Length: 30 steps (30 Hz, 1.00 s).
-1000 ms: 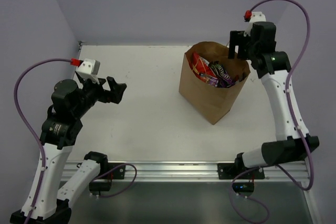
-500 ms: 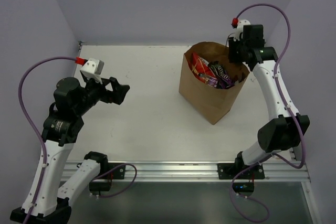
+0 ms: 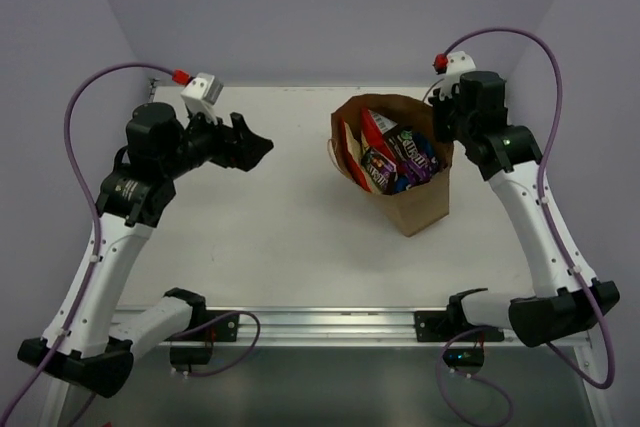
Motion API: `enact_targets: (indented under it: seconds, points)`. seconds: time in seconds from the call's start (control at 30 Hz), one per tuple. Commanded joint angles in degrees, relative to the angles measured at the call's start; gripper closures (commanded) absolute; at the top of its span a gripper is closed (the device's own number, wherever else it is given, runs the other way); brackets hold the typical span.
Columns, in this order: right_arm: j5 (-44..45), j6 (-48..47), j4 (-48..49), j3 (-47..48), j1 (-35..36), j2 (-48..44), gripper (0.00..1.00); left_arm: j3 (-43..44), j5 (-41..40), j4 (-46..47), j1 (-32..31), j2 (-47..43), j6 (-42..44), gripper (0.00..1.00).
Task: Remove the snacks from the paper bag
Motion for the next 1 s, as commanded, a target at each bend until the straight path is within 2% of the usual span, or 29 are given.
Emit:
enact_targets:
  seconds: [0.0, 0.13, 0.17, 0.2, 0.27, 0.43, 0.53, 0.73, 0.97]
  points:
    - [7.1, 0.47, 9.99, -0.5, 2.63, -4.56, 1.0, 6.72, -3.89, 5.06, -7.8, 3.18, -4.58, 0.08]
    - [10.35, 4.33, 9.46, -1.29, 4.56, -5.35, 1.0, 13.3, -14.28, 5.77, -20.02, 12.21, -7.74, 0.05]
    - [10.72, 4.61, 10.07, -1.99, 4.83, -5.61, 1.0, 16.1, -16.56, 5.85, -25.01, 14.16, -8.09, 0.05]
    - [11.42, 5.04, 10.25, -2.17, 5.35, -6.22, 1.0, 17.44, -20.76, 6.11, -27.32, 15.74, -8.36, 0.05]
    - [12.65, 6.28, 10.6, -2.61, 5.97, -6.84, 1.0, 21.64, -22.82, 6.21, -32.14, 21.1, -9.5, 0.05]
    - [17.39, 7.77, 12.18, -4.1, 8.61, -9.3, 1.0, 29.21, -31.78, 7.43, -39.63, 31.81, -11.44, 0.08]
    - [18.01, 8.56, 11.74, -3.93, 9.13, -9.57, 1.0, 33.96, -33.9, 7.61, -40.78, 37.63, -11.44, 0.12]
    - [16.7, 9.35, 11.39, -3.93, 9.49, -10.01, 1.0, 35.38, -38.64, 8.58, -40.88, 43.53, -11.88, 0.22]
    - [15.91, 9.71, 11.48, -4.45, 9.75, -10.45, 1.0, 36.78, -37.69, 11.3, -40.88, 47.83, -11.79, 0.32]
